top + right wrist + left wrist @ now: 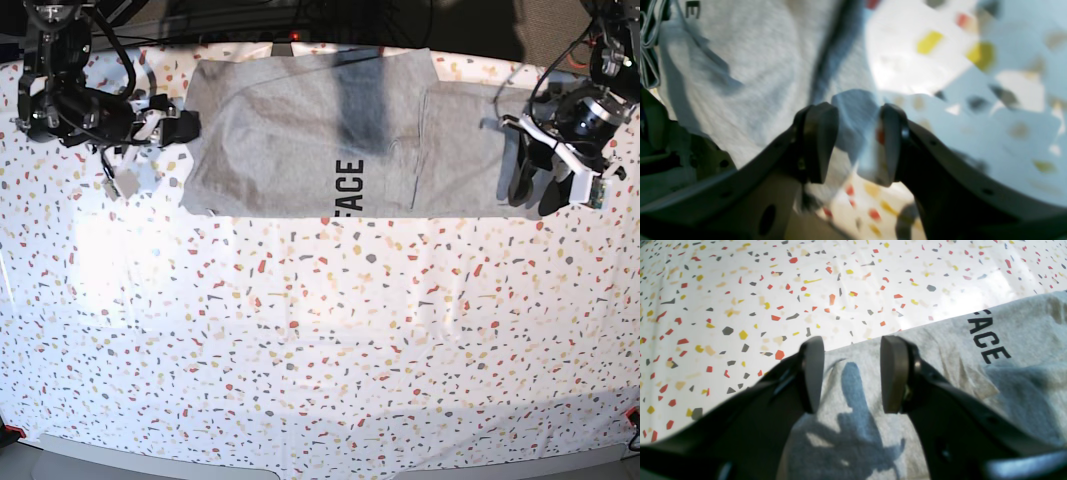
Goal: Fold the T-shirt properly
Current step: 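Grasp the shirt's end near the right gripper and fold it over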
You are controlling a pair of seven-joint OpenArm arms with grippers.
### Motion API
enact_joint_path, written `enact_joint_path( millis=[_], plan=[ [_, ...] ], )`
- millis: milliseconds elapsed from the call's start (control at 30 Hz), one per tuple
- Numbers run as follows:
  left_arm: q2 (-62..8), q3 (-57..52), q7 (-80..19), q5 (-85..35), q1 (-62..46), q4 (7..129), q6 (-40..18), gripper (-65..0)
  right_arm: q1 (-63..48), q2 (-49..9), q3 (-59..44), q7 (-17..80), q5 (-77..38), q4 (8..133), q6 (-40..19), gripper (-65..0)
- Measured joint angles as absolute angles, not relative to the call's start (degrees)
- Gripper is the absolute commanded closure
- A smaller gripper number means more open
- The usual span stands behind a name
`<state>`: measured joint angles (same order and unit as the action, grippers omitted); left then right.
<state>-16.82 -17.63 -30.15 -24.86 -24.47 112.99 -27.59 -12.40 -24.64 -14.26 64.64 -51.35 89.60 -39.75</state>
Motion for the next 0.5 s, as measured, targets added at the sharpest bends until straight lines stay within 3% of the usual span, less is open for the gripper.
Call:
enact_joint_path(
  millis=[267,500],
  plan=[
    [-16.8,-17.6,-30.2,-24.8,-24.5,113.0,-27.6,-26.4,-11.9,-24.9,-1.4,53.3,-45.5,89.9,-39.8,-26.9],
    [-16.8,-17.6,-30.4,-24.8,-24.4,113.0,-27.6,-26.4,-10.6,-24.3,0.9,53.6,-45.5,90.0,-39.8,-25.1]
  ],
)
